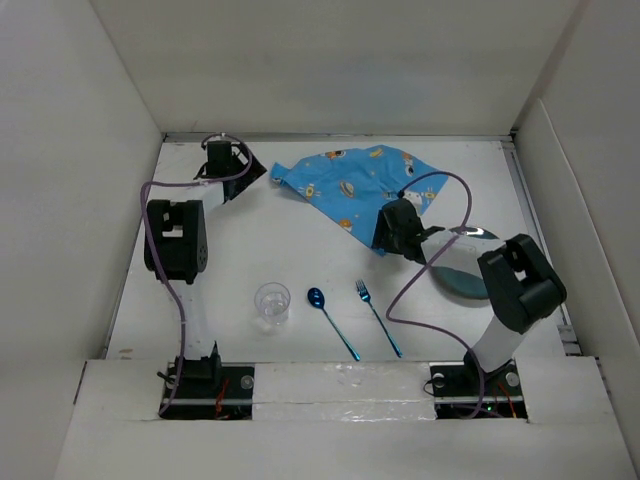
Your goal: Set the dinner table for one person
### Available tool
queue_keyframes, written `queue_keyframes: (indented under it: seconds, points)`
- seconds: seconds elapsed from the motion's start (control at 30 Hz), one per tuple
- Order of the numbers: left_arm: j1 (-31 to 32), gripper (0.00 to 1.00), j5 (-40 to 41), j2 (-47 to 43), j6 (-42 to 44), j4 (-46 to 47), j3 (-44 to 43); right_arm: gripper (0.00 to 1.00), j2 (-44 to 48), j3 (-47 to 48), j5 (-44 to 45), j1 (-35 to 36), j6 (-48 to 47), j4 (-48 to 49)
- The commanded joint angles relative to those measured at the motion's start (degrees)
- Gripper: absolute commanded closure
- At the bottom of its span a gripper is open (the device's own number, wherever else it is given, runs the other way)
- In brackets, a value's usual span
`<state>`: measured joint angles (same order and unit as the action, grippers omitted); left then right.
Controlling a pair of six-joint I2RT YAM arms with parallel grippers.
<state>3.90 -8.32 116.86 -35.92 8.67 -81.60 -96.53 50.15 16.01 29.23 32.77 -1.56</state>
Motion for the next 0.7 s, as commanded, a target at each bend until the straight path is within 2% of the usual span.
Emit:
queue_keyframes:
  seconds: [0.0, 0.07, 0.1, 0.17, 0.23, 0.27, 0.33, 0.4, 0.5, 0.53, 0.67]
  points:
    - [1.5, 0.16, -1.7, 2.4, -2.0, 0.1, -4.6, 0.35, -1.6, 4.8, 2.7, 0.5, 1.6, -2.5]
    - [1.5, 0.17, -1.7, 3.5, -2.0, 0.3, -5.3, 0.37, -3.3, 6.1, 4.6, 1.2, 2.1, -4.7]
    - [1.5, 0.18, -1.5, 4.1, -1.9, 0.5, -6.4, 0.43, -3.7, 7.1, 5.0, 1.9, 2.3, -6.2]
    - [1.5, 0.20, -1.5, 6.2, -1.8, -0.2, -7.8, 0.46, -5.0, 8.2, 6.3, 2.6, 3.3, -8.4]
    - [1.5, 0.20, -1.5, 9.0, -0.8, -1.4, -11.0, 0.59, -5.9, 8.9, 7.9, 4.1, 4.7, -11.5]
    - [1.5, 0.20, -1.8, 9.0, -0.8, -1.4, -11.0, 0.59, -5.9, 8.9, 7.9, 4.2, 4.8, -11.5]
    - [1.5, 0.20, -2.2, 10.8, -0.3, -2.0, -13.0, 0.82, -6.1, 8.7, 8.7, 4.9, 5.7, -12.0]
    - [1.5, 0.21, -4.0, 13.3, 0.6, -3.1, -16.6, 1.00, -6.0, 8.6, 8.5, 4.9, 6.2, -11.9]
    - [2.6, 0.26, -2.5, 15.6, 3.1, -7.6, -20.5, 1.00, -4.2, 8.1, 9.0, 4.9, 7.0, -11.7]
    - [2.6, 0.34, -2.2, 15.6, 3.7, -7.9, -20.5, 1.00, -3.1, 8.1, 10.5, 4.9, 7.0, -11.9]
    - [2.6, 0.49, -2.7, 16.5, 3.8, -7.8, -19.9, 1.00, 4.0, 7.9, 16.2, 2.4, 5.6, -12.9]
